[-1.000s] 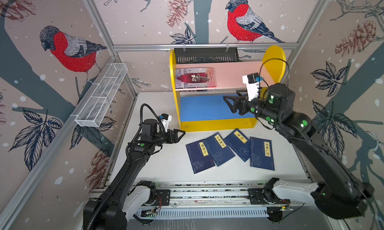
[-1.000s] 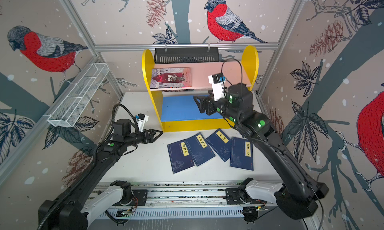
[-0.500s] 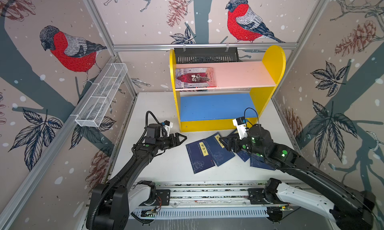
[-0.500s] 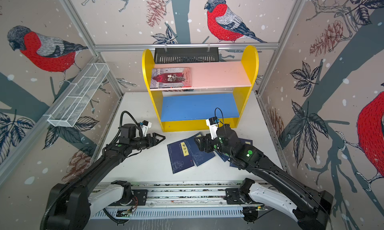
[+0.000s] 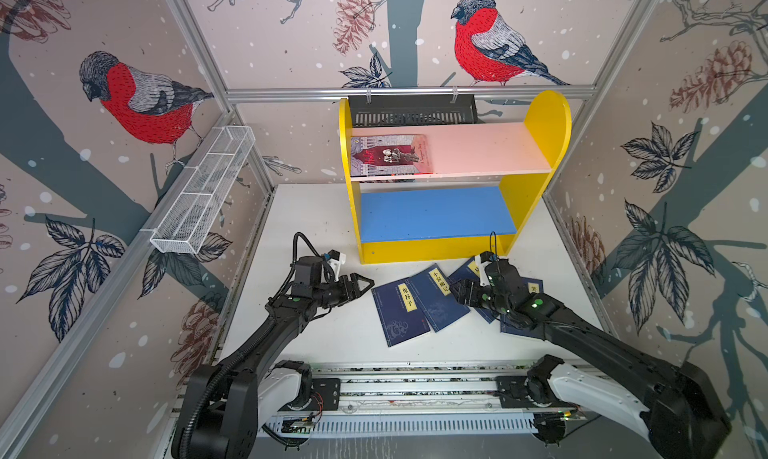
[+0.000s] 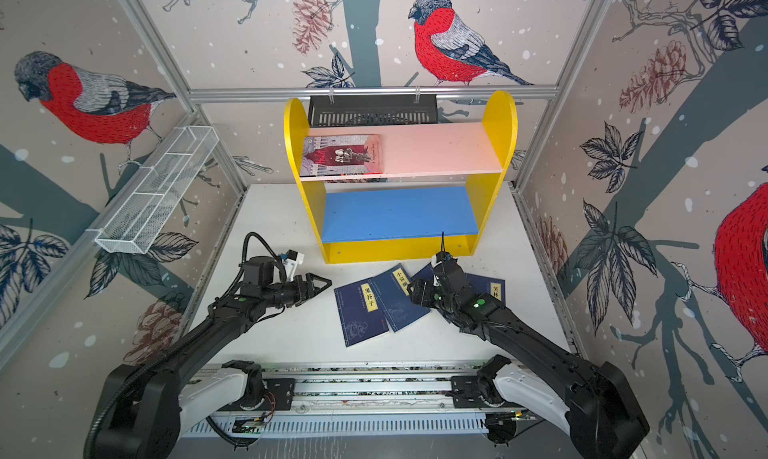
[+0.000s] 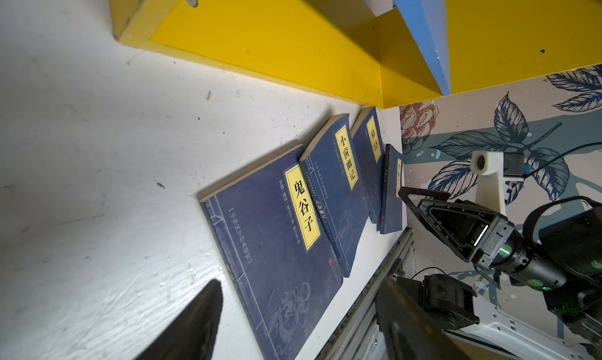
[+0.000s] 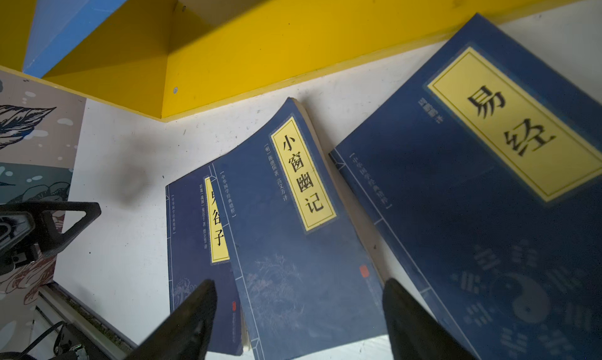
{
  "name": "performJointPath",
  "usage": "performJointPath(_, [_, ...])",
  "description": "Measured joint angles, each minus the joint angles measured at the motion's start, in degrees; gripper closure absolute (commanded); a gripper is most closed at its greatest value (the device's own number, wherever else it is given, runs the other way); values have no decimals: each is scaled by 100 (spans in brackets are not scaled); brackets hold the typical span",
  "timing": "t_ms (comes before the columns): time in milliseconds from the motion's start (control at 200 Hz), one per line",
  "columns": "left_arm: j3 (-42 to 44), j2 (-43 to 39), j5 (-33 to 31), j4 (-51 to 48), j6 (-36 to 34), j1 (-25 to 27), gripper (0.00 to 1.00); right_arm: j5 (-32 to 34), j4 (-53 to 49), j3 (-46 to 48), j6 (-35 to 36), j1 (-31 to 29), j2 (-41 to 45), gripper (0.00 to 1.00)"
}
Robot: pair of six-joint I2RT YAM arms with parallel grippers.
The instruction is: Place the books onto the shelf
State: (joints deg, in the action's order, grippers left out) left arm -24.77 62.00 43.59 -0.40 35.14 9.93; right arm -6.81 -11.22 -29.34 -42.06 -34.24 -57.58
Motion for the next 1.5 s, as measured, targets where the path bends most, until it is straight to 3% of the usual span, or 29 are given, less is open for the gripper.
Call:
performJointPath(170, [-7,168,42,131,-2,42,23,-448,363,11,149,319,-566,19])
performJointPath(460, [-15,271,98,140,-4,76,22,-929,693,-101,483,363,-1563,20])
performJointPath(930, [42,575,122,295,-70,153,21,-1008,1110,-181,828,315,-2179,21])
performJointPath(1500, [22,1204,243,914,-107,275,27,-1801,1425,-461,1113,-321,-2509,22])
